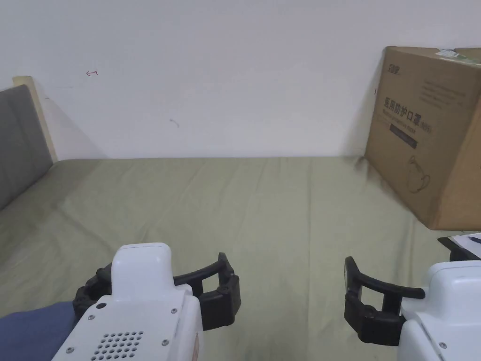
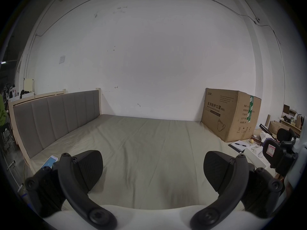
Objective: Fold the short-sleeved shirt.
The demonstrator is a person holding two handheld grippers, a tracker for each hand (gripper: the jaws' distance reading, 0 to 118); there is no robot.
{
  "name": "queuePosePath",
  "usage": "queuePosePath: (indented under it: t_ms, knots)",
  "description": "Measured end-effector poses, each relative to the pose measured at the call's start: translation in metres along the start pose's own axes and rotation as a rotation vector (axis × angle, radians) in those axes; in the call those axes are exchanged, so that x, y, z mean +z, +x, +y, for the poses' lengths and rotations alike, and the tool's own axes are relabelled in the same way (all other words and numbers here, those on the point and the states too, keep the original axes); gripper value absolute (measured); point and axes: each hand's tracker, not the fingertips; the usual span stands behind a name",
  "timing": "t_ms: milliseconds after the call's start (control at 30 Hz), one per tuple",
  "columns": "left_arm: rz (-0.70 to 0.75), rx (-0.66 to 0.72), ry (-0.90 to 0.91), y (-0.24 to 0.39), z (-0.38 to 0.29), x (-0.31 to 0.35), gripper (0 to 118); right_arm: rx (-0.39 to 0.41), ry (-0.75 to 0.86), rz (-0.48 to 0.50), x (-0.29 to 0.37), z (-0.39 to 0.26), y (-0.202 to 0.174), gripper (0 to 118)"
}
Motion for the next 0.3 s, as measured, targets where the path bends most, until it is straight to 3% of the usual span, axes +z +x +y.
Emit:
queuePosePath:
  t_ms: [300]
  knots:
    - [0.028,0.007,0.022,-0.003,0.004,0.010,118,0.010,0.024,0.002,0.012,0.008,-0.004,118]
